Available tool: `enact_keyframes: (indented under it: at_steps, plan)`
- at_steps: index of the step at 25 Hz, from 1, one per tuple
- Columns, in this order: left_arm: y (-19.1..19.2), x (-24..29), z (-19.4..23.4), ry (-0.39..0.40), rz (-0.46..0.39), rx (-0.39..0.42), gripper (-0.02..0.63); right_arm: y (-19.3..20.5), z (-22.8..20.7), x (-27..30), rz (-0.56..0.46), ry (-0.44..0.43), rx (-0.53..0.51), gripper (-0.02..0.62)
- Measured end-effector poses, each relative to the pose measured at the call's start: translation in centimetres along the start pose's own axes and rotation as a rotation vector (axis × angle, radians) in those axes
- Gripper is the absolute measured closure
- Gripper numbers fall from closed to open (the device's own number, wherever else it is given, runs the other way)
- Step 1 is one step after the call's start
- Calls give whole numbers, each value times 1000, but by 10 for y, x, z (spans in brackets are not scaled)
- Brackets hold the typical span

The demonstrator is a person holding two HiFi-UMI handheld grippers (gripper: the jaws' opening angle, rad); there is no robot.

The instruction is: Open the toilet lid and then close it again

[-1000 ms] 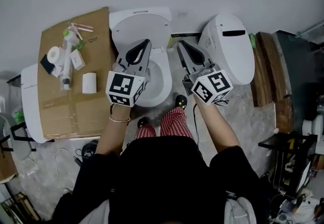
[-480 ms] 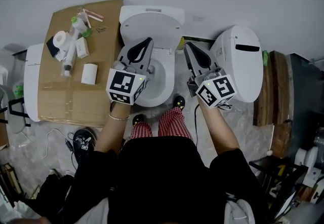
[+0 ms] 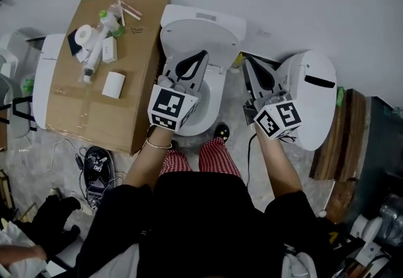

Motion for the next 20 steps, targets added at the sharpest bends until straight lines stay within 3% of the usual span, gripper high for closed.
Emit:
enact_keyframes:
  at_steps: [20]
  plan:
    - [6,27,15,-146,35,8,603,-2,-37,33,3,-144,20,575]
Point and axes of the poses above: the fingertips, and each gripper's own axes: x forward along the fingers, z to its left, y out of its underside, the point moved 1 cm from there along -x, backward along the fingers, and after that the axes turned 7 degrees about -y, right-handed, at the moved point
